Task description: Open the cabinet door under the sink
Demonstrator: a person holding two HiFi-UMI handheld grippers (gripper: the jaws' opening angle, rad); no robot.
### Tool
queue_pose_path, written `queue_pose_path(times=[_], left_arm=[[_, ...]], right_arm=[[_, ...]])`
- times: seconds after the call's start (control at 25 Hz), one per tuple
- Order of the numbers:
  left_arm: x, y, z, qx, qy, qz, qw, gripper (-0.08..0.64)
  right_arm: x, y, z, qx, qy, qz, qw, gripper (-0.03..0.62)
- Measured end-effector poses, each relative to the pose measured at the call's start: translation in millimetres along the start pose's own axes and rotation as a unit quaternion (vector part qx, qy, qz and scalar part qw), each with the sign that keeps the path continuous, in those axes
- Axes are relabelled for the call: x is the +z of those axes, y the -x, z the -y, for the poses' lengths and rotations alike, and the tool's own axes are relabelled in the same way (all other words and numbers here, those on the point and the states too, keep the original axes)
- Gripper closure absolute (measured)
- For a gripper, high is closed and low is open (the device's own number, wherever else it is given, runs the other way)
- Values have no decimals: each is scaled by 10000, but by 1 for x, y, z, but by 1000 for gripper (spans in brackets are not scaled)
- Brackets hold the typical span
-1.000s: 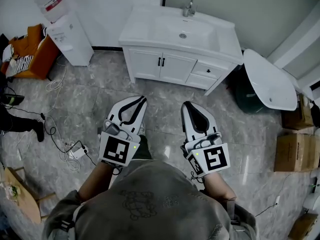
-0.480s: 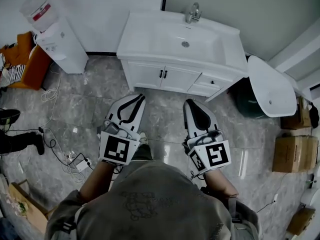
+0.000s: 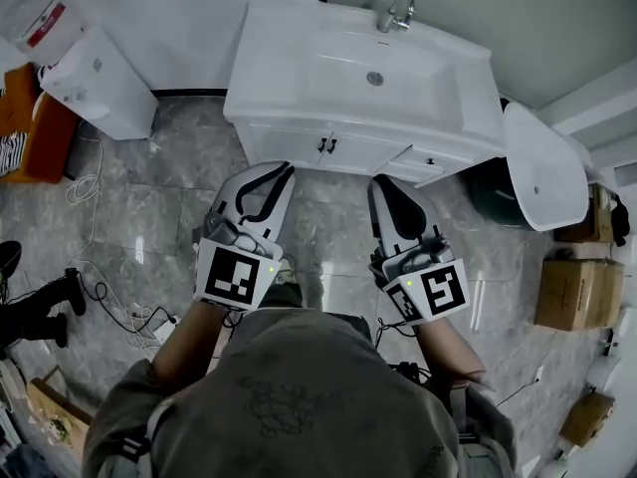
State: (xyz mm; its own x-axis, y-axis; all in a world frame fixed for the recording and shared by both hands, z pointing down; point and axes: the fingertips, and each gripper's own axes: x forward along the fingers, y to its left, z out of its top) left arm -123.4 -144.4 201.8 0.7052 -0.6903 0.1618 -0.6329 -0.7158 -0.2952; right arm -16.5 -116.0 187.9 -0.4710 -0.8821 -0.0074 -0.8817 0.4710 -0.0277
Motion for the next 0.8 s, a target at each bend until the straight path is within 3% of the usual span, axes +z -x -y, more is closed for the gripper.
queue_pose_path(times=[0.32, 0.44, 0.6, 0.8], left_arm=[[-36, -50, -23, -220, -14, -111, 9997, 529], [-54, -69, -23, -299, 33, -294, 9991, 528], [-66, -94, -19, -345, -82, -312, 9989, 529], [-106, -123, -21, -178, -32, -467, 9987, 529]], right_arm=[[-51, -50, 30, -253, -166, -465, 9985, 554], [-79, -66, 44, -342, -352, -721, 9962, 471], [-128, -88, 63, -221, -712, -1168, 9904, 471], [-200, -118, 84, -209, -652, -1668, 9836, 471]])
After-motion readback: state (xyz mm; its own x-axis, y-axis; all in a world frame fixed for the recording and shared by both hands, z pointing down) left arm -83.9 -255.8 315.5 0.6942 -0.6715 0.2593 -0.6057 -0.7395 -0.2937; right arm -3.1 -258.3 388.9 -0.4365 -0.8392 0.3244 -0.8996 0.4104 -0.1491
